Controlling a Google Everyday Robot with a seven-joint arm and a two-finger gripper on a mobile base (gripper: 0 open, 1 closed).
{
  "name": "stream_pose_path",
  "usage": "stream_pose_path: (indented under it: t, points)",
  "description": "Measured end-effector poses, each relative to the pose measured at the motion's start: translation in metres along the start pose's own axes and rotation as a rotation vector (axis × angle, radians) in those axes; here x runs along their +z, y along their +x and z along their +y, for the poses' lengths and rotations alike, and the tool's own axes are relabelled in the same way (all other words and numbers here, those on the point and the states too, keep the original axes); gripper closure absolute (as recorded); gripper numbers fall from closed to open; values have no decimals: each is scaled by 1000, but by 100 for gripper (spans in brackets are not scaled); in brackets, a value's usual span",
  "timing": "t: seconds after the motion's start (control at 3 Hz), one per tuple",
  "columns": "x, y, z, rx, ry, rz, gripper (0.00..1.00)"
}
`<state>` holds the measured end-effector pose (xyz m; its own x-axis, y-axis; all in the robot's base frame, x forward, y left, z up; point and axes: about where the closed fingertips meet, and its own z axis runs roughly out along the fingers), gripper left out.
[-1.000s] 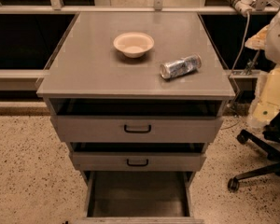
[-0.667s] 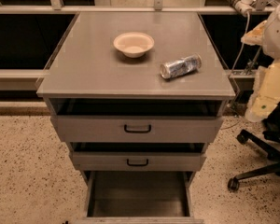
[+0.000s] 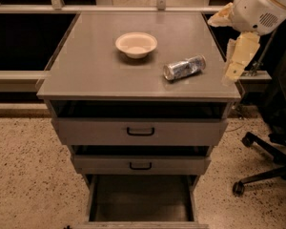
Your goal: Place redbull can into bottom drawer
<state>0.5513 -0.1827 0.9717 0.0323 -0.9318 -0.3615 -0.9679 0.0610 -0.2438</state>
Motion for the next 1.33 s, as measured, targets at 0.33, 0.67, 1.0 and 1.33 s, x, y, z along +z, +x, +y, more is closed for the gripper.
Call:
stream_pose_path:
  t: [0.33, 0.67, 1.0, 1.33]
  points:
    - [20, -19, -48, -44, -8, -65, 0]
    - [0, -27, -69, -53, 67, -89, 0]
    - [14, -8, -82, -12, 85, -76, 0]
    - [50, 6, -97, 0, 32, -86, 0]
